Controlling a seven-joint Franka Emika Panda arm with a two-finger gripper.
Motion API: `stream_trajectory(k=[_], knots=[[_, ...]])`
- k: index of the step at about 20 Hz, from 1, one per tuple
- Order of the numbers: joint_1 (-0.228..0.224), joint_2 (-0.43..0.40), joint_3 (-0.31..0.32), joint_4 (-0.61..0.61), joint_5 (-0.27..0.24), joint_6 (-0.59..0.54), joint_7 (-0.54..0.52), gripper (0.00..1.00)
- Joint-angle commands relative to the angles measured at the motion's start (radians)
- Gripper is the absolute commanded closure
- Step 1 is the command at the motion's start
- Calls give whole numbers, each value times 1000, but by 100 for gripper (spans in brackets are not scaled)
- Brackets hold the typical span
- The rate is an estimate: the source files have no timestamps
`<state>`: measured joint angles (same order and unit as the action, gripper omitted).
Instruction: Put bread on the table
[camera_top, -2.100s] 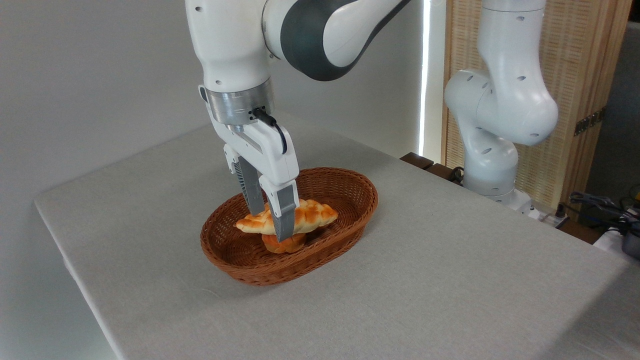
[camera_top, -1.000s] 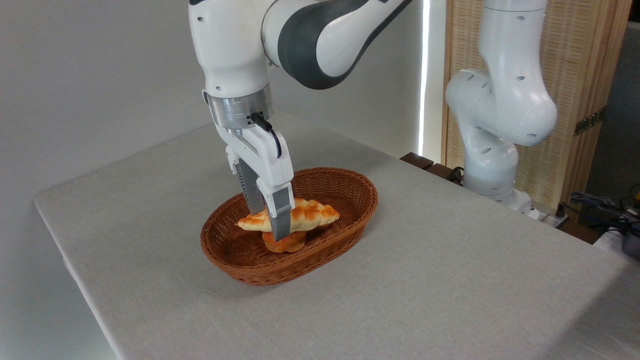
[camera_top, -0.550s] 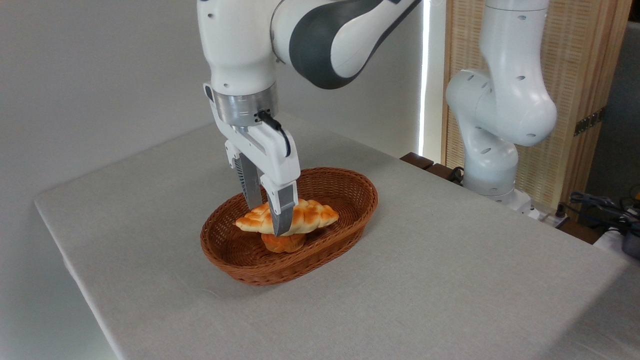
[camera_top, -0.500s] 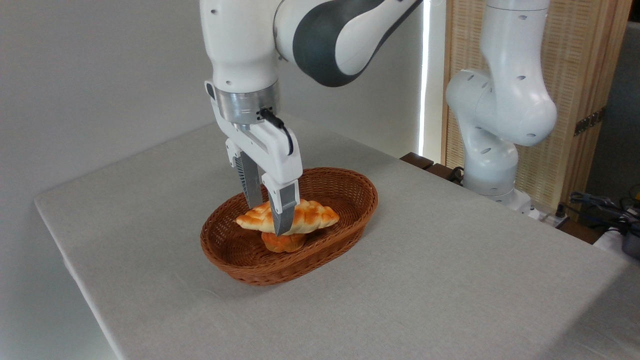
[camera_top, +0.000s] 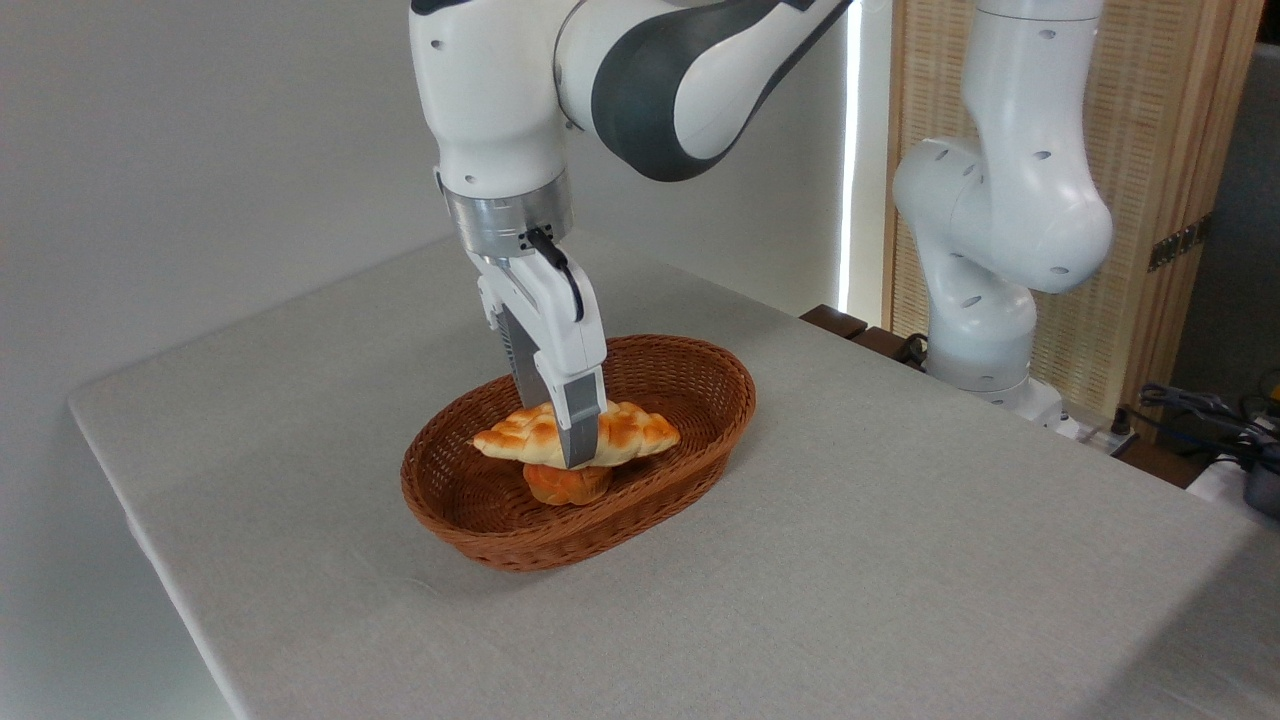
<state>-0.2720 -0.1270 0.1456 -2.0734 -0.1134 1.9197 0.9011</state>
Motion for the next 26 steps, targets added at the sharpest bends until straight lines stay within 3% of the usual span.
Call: stream_trajectory(k=[1,11,14,18,26], knots=[[-4,-29,6,-31,-14,-13,88,0],[10,-66,55,-28,-91,-45,99,0],[-18,-63,54,-34,-85,-45,116,0],[-32,-57,52,-43,-72,-45,221,0],[-42,-26,49,-45,8,-42,289,0]])
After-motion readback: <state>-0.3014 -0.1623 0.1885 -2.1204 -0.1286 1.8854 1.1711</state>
